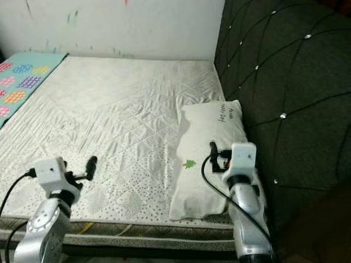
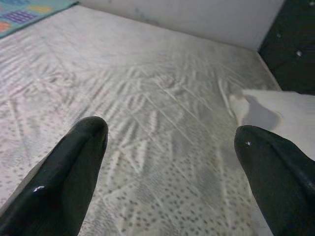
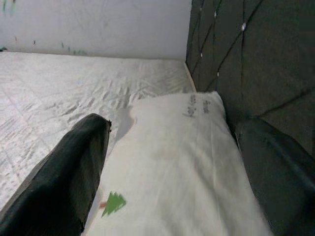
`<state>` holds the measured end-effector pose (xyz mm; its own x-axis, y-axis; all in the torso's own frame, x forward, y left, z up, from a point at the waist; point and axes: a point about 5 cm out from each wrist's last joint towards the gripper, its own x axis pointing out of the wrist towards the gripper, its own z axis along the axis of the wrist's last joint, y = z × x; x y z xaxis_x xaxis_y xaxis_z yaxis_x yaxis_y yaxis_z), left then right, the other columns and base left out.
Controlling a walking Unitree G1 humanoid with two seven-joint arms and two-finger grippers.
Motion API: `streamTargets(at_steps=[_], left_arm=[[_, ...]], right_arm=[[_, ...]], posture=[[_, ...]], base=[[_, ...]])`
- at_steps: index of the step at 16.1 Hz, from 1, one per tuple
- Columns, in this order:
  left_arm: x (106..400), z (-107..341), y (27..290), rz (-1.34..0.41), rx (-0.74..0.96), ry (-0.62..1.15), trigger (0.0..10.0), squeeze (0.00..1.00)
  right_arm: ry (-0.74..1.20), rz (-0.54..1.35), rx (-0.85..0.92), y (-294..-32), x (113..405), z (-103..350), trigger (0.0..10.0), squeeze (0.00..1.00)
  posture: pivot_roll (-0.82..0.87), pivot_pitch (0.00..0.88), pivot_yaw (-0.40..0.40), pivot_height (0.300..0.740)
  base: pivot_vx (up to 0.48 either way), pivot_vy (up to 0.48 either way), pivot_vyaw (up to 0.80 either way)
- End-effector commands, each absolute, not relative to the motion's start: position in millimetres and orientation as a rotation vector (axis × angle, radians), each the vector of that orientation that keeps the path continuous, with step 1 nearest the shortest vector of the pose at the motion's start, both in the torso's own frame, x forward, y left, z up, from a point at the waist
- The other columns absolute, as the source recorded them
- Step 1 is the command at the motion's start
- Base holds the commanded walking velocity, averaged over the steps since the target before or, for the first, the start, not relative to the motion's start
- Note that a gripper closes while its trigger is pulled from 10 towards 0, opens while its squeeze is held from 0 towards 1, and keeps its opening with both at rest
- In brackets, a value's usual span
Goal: Clean up the room
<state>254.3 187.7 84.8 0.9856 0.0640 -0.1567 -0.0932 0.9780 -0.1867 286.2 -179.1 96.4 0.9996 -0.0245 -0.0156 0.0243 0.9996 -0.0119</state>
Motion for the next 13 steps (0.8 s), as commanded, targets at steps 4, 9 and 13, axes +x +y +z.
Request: streamTargets(at_steps=[4, 9, 13], left_arm=[[248.2, 85.6, 183.9, 0.074, -0.229, 0.171, 10.0, 0.0], [253.4, 93.9, 184.9, 0.08, -0.219, 0.151, 10.0, 0.0], [249.9, 94.4, 183.6, 0.071, -0.225, 0.163, 10.0, 0.0]], right_arm=[[0.017, -0.026, -0.001, -180.2, 285.3, 105.1, 10.0, 0.0], [0.031, 0.009, -0.01, -174.8, 283.4, 109.0, 10.0, 0.0], [0.046, 0.019, -0.01, -171.8, 282.6, 107.5, 10.0, 0.0]], posture=[[-0.1, 0.0, 0.019, 0.74], [-0.1, 0.0, 0.005, 0.74], [-0.09, 0.0, 0.006, 0.74]], base=[[0.0, 0.0, 0.0], [0.0, 0.158, 0.0], [0.0, 0.274, 0.0]])
